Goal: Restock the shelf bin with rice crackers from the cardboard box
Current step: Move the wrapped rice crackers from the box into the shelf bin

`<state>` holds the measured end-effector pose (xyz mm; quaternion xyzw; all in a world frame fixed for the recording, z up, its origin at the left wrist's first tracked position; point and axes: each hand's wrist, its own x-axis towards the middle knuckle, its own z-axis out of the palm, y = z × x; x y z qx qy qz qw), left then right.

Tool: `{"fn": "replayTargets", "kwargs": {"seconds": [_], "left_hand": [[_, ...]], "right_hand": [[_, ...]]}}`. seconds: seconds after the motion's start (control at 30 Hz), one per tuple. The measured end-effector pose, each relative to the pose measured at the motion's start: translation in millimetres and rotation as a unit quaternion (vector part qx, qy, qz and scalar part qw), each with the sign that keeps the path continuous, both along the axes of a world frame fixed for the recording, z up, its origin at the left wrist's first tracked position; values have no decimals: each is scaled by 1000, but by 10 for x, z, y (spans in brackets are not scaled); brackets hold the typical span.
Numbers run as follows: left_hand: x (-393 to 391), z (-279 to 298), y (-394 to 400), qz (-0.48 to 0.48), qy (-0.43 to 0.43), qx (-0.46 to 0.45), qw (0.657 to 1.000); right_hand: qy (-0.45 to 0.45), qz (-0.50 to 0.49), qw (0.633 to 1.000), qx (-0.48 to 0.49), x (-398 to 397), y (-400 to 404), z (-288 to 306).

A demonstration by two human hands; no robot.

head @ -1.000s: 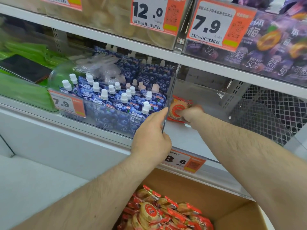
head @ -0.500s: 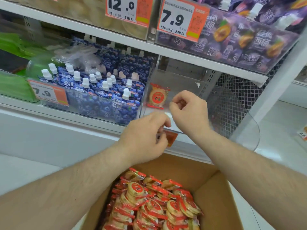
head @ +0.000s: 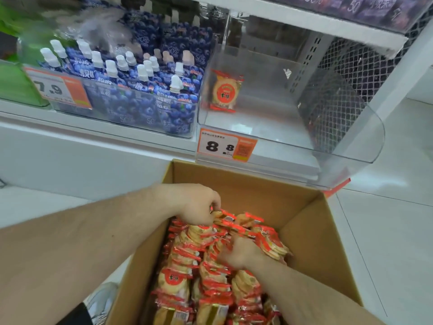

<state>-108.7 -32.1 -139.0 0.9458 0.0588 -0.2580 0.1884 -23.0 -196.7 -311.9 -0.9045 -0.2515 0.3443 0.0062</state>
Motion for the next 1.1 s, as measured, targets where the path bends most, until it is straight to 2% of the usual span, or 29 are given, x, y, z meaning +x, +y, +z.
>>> {"fn": "replayTargets", "kwargs": {"seconds": [0.07,0.13,0.23,0.33,0.47,0.53,0.6,0.63,0.7,0.77,0.8,0.87,0.93,1.0,1.1], "left_hand": [[-38,-52,33,4,17,-1,1000],[-90,-80,64,12,35,-10,999],[-148,-139,138,52,46,-34,997],[-199,-204,184,140,46,-87,985],[-240,-186,138,318,65,-224,919],[-220,-180,108,376,62,-297,875],[-175,-192,107,411,20,-353,840],[-150,-204,124,418,-12,-361,833],[-124,-209,183,413,-75,-331,845],[-135,-190,249,390,-101,-277,872],[-152,-183,275,378,-102,-261,883],[-183,-196,310,357,-90,-243,897],[-199,-221,314,334,-80,-225,912],[-199,-248,314,313,-79,-212,922],[-201,-268,314,302,-81,-212,926]], "right_hand": [[11,-54,998,3,-93,-29,-195],[-12,-97,994,48,-139,-67,-268],[-38,-107,991,76,-107,-118,-246],[-42,-114,985,120,-91,-78,-18],[-93,-22,961,259,-284,26,586],[-119,46,927,352,-455,103,906],[-108,85,891,432,-587,195,1116],[-94,87,876,464,-617,241,1158],[-72,19,867,493,-578,310,1088],[-51,-114,884,450,-411,330,820],[-45,-163,910,379,-317,319,656],[-19,-180,966,187,-195,260,317],[46,-186,979,70,-195,203,76],[104,-213,970,51,-259,186,-79],[100,-203,972,67,-327,222,-130]]}}
